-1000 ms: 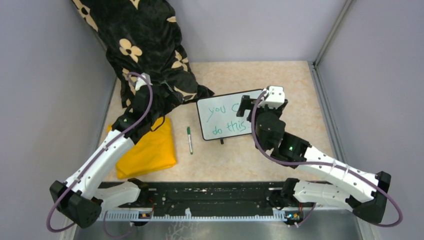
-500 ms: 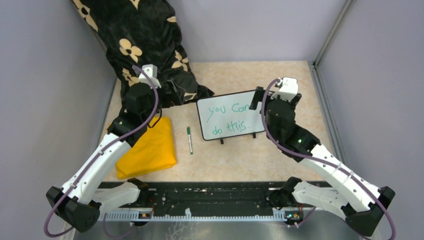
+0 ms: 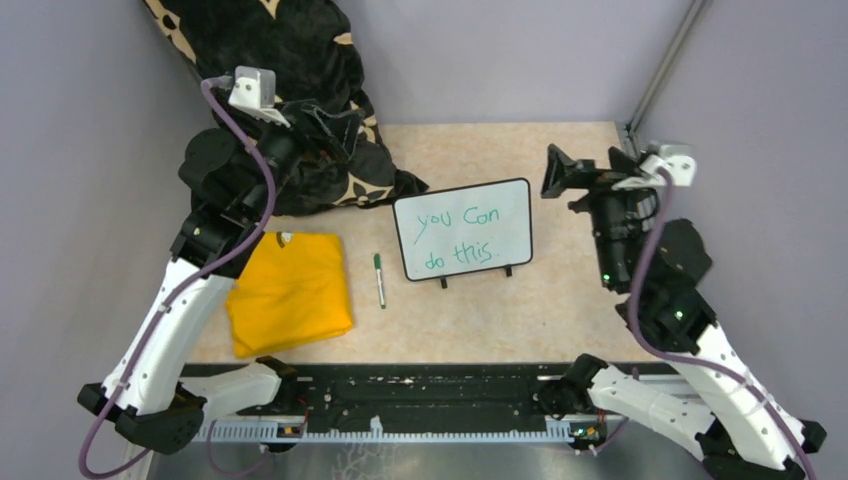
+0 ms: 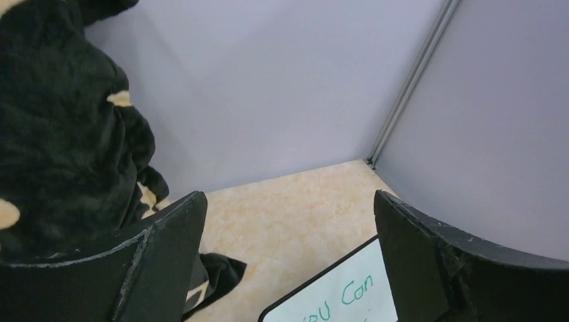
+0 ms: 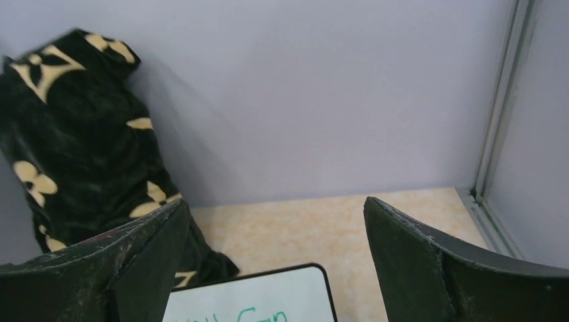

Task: Write a sentence on the whiteboard
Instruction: Reset both arms

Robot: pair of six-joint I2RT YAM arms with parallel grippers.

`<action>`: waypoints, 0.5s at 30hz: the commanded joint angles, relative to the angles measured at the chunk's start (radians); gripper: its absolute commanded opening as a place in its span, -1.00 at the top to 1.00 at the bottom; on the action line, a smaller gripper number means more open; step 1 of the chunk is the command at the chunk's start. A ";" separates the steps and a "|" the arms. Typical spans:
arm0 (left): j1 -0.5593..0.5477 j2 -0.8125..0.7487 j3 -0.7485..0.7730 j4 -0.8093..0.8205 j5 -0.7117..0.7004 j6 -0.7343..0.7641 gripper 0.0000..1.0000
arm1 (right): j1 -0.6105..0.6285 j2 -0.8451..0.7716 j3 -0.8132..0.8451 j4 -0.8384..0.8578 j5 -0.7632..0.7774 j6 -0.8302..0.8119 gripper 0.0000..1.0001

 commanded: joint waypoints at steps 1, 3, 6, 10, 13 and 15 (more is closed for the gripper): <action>-0.007 -0.016 0.071 -0.022 0.043 0.046 -0.97 | -0.003 -0.071 0.062 0.064 -0.119 -0.028 -0.97; -0.019 0.001 0.127 -0.065 -0.008 0.068 -0.97 | -0.003 -0.098 0.061 0.061 -0.145 -0.013 -0.97; -0.081 0.035 0.189 -0.110 -0.140 0.126 -0.97 | -0.002 -0.099 0.064 0.063 -0.111 -0.007 -0.97; -0.190 0.118 0.259 -0.146 -0.430 0.214 -0.97 | -0.003 -0.015 0.092 0.068 -0.004 -0.024 -0.97; -0.235 0.171 0.291 -0.150 -0.554 0.238 -0.97 | -0.002 0.062 0.117 0.068 0.089 -0.026 -0.97; -0.240 0.183 0.289 -0.140 -0.578 0.223 -0.97 | -0.002 0.102 0.122 0.077 0.139 -0.032 -0.97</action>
